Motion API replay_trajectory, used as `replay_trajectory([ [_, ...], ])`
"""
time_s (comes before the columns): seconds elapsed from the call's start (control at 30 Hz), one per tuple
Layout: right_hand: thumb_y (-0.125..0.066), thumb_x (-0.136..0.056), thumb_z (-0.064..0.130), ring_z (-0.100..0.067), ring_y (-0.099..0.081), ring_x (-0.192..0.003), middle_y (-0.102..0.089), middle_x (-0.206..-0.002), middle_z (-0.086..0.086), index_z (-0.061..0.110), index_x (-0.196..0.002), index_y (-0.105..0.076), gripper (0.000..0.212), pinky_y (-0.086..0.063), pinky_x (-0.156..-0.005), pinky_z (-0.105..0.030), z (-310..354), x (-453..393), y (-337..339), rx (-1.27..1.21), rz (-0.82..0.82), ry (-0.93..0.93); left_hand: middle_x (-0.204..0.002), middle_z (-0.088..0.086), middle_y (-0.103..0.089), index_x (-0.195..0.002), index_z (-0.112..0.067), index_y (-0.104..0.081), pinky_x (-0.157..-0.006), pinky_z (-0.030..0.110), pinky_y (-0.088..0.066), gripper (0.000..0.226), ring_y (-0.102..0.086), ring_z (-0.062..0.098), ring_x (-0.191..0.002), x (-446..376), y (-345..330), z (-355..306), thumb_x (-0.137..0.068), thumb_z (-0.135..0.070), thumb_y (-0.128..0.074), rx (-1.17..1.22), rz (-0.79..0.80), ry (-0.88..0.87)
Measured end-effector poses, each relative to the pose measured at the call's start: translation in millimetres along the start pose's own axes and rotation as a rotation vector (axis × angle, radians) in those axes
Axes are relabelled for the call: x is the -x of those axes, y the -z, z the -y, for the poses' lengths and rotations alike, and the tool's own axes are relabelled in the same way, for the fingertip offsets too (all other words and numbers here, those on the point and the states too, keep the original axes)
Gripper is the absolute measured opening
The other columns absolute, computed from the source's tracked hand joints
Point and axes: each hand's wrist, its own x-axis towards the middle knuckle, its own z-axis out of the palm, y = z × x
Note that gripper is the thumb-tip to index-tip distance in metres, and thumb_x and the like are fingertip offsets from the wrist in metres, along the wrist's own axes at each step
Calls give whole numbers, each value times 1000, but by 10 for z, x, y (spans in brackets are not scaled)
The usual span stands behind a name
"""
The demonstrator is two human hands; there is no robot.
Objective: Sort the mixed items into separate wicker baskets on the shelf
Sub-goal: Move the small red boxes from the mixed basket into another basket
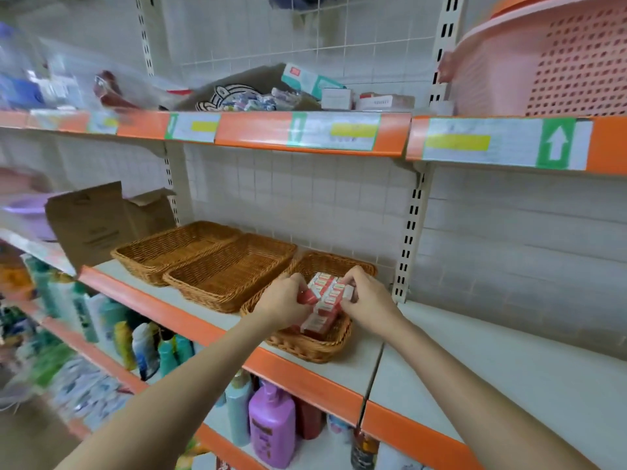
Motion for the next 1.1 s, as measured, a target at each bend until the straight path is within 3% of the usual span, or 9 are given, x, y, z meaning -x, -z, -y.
replay_trajectory([
  [0.07, -58, -89, 8, -8, -45, -84, -49, -105, 1, 15, -105, -44, 22, -31, -55, -12, -44, -131, -51, 28, 21, 7, -103, -3, -52, -106, -19, -59, -82, 28, -51, 28, -55, 13, -92, -110, 9, 47, -83, -28, -71, -15, 15, -5],
  [0.2, -57, -92, 10, -14, -39, -109, -46, -121, -2, 13, -115, -46, 26, -34, -82, -22, -107, -339, -161, 164, 74, 47, -106, -1, -53, -108, -18, -60, -86, 31, -51, 31, -55, 16, -96, -312, -69, 154, -82, -30, -72, -54, 60, -27],
  [0.3, -52, -94, 11, -18, -38, -114, -48, -122, -4, 10, -121, -50, 28, -36, -92, -28, -146, -462, -260, 283, 108, 68, -107, 0, -56, -106, -17, -62, -85, 30, -50, 27, -54, 16, -97, -458, -131, 251, -83, -29, -68, -99, 97, -74],
  [0.43, -49, -96, 18, -19, -39, -113, -53, -124, -1, 16, -127, -52, 32, -32, -96, -33, -145, -567, -379, 422, 141, 53, -99, 0, -62, -101, -11, -66, -80, 31, -51, 23, -56, 16, -91, -667, -157, 364, -88, -29, -62, -102, 152, -185],
  [0.67, -59, -92, 26, -19, -42, -124, -53, -133, 2, 24, -131, -49, 40, -33, -104, -36, -108, -531, -491, 320, 170, -148, -95, 4, -69, -99, -8, -68, -74, 31, -53, 26, -64, 18, -82, -958, -163, 547, -98, -25, -48, -95, 312, -409],
  [0.73, -60, -92, 28, -17, -43, -120, -53, -131, 2, 23, -127, -55, 35, -37, -102, -34, -77, -508, -488, 334, 142, -179, -98, 5, -66, -97, -7, -68, -79, 29, -49, 28, -60, 15, -86, -997, -179, 604, -100, -24, -46, -68, 345, -477],
  [0.83, -58, -93, 35, -17, -44, -114, -55, -124, 0, 19, -121, -60, 32, -37, -99, -32, -29, -469, -515, 403, 126, -196, -113, 4, -58, -114, -11, -66, -95, 28, -41, 29, -52, 15, -106, -1020, -197, 669, -100, -25, -44, -43, 329, -537],
  [0.97, -52, -96, 37, -17, -42, -118, -53, -127, -1, 18, -129, -56, 38, -30, -105, -33, 49, -433, -575, 506, 132, -226, -120, 3, -53, -124, -17, -58, -97, 29, -41, 29, -52, 18, -112, -1031, -243, 713, -100, -24, -45, -3, 260, -555],
  [1.1, -54, -95, 33, -16, -41, -119, -52, -130, 1, 19, -133, -53, 40, -29, -106, -31, 61, -437, -587, 515, 120, -244, -125, 3, -46, -129, -13, -54, -97, 33, -45, 37, -53, 20, -110, -1003, -263, 714, -98, -32, -47, -82, 320, -554],
])
